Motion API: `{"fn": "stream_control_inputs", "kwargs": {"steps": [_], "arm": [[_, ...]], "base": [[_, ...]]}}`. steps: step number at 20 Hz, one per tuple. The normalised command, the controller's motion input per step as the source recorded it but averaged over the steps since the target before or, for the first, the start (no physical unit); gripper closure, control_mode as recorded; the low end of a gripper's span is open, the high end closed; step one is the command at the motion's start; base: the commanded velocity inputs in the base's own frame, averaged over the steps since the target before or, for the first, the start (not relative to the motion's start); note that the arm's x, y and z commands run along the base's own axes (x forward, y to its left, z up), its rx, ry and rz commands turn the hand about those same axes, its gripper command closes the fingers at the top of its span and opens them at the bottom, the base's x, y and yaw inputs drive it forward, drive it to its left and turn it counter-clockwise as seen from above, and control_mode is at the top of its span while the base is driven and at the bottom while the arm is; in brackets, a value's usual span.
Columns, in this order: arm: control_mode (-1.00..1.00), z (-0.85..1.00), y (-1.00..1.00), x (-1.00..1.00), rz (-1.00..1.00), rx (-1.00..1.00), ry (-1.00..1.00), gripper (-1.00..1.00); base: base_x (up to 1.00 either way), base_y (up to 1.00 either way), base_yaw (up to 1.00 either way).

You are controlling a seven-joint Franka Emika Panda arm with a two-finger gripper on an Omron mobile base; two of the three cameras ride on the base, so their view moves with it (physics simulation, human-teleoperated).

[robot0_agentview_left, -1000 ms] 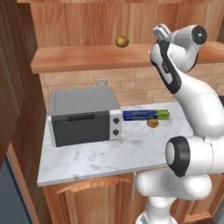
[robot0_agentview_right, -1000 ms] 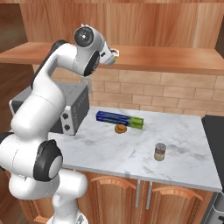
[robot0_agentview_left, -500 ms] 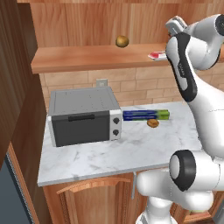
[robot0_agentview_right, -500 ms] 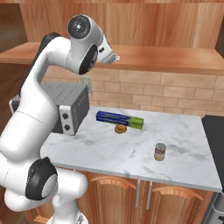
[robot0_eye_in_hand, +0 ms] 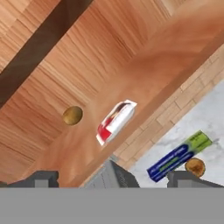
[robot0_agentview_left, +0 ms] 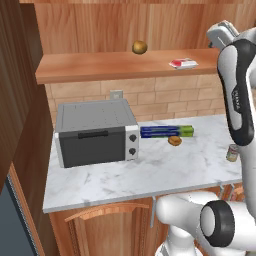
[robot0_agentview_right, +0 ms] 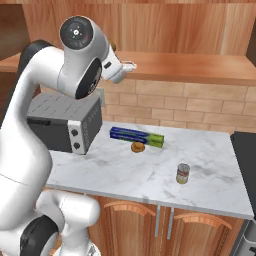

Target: Pick the bar and canned food from the counter and place them in the cabinets closest to them.

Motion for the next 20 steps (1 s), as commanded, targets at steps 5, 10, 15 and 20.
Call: {"fn": "stream_control_inputs", "kwargs": {"steps": [5,10,15,20], "arm": [[-1.00,-0.39,0.00,-0.86,0.15,-0.15,0.10,-1.00],[-1.00,-0.60,-0.08,-0.69,0.14,-0.21,0.11,-1.00],[-1.00,-0.56,-0.20,-0.35,0.09,-0.24,0.05,-1.00],[-1.00,-0.40,-0.20,-0.08,0.05,-0.20,0.01,-1.00]], "base": [[0.00,0.00,0.00],[0.00,0.00,0.00],[0.00,0.00,0.00],[0.00,0.00,0.00]]}}
